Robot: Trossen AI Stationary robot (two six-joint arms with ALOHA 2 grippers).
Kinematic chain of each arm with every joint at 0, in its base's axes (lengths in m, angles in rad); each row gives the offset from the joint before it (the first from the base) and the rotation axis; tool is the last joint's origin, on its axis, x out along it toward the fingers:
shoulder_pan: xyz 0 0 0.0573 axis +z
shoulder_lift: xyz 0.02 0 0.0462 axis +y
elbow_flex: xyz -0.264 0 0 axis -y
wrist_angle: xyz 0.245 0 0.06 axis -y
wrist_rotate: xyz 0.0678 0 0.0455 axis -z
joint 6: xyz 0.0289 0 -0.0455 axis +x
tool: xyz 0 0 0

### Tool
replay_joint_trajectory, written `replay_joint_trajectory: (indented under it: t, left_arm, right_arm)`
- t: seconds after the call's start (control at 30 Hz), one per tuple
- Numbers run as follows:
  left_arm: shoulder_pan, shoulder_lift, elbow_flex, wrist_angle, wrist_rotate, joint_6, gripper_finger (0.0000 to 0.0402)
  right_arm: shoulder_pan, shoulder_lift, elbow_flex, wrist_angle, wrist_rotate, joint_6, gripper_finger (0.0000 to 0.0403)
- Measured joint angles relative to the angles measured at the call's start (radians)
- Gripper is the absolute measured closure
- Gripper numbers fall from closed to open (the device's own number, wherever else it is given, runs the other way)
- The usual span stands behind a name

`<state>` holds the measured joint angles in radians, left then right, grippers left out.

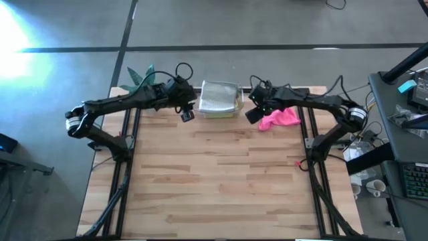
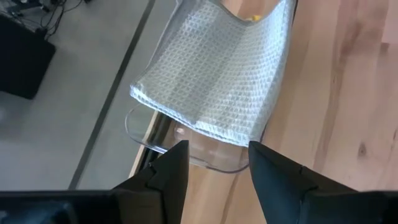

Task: Fold microfiber towels
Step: Fold the pink microfiber cloth

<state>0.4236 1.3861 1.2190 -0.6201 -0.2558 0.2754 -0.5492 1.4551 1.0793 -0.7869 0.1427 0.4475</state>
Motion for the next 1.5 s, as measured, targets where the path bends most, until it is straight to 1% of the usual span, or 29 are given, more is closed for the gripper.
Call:
replay_joint_trajectory:
  t: [0.17, 0.3, 0.4, 0.5, 0.6, 0.7, 1.0, 1.33, 1.5]
  left_arm:
    - [0.000, -0.002, 0.000, -0.010, 0.000, -0.010, 0.0251]
    - [-0.002, -0.002, -0.004, -0.017, 0.000, -0.011, 0.0251]
    - [-0.001, -0.002, -0.016, -0.017, -0.001, -0.011, 0.0251]
    - [-0.001, -0.002, -0.035, -0.017, -0.002, -0.011, 0.0251]
    - [-0.001, -0.001, -0.059, -0.017, -0.005, -0.011, 0.0251]
    - [0.000, 0.000, -0.074, -0.017, -0.005, -0.011, 0.0251]
    - [0.000, 0.000, -0.081, -0.017, -0.005, -0.010, 0.0251]
    - [-0.001, 0.000, -0.082, -0.018, -0.004, -0.008, 0.0251]
    - [-0.004, 0.001, -0.082, -0.022, 0.014, -0.008, 0.0251]
  right_arm:
    - [-0.011, 0.024, -0.098, -0.004, 0.079, 0.104, 0.0282]
    - [-0.013, 0.034, -0.151, 0.011, 0.122, 0.132, 0.0282]
    - [-0.016, 0.044, -0.172, 0.017, 0.076, 0.148, 0.0282]
    - [-0.005, 0.058, -0.192, 0.022, -0.008, 0.188, 0.0282]
    - [0.029, 0.073, -0.212, 0.040, -0.082, 0.211, 0.0282]
    - [0.082, 0.094, -0.215, 0.043, -0.132, 0.250, 0.0282]
    - [0.301, 0.111, -0.187, 0.061, -0.175, 0.320, 0.0282]
    - [0.508, 0.114, -0.124, 0.229, -0.205, 0.337, 0.0282]
    - [0.595, 0.114, -0.118, 0.301, -0.205, 0.423, 0.0282]
